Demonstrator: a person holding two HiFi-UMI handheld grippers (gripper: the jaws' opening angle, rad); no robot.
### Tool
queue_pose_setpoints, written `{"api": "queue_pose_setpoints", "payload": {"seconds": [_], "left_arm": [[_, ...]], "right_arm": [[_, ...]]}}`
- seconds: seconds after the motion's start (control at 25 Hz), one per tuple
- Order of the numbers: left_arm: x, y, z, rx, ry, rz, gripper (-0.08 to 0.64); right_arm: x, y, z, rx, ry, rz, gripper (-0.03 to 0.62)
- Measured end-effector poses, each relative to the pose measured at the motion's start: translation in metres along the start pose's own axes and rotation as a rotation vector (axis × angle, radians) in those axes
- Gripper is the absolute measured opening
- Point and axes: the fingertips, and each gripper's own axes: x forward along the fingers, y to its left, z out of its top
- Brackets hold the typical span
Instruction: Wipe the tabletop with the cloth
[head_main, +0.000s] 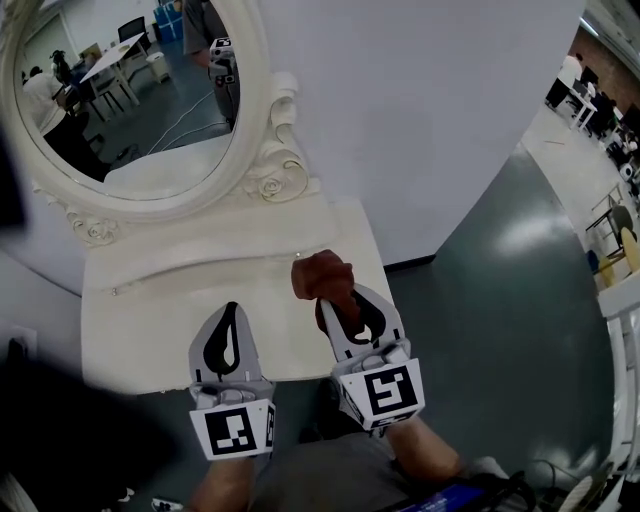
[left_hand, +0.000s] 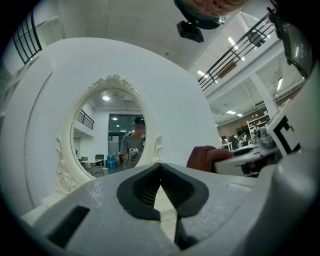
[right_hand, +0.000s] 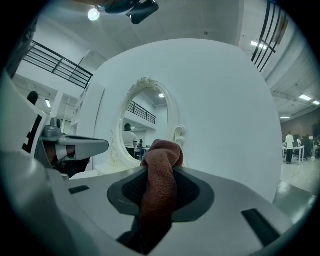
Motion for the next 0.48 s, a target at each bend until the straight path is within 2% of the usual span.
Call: {"api": "queue_pose_setpoints", "payload": {"seconds": [0.24, 0.48], "left_arm": [[0.028, 0.007, 0.021, 0.032, -0.03, 0.052, 0.011], [0.04, 0.026, 0.042, 0.047, -0.068, 0.101, 0.011]], "right_arm": [[0.033, -0.019, 0.022, -0.011, -0.042, 0.038, 0.104], [0.06, -0.015, 0.051, -0.035, -0.102, 0.077, 0.104]]}}
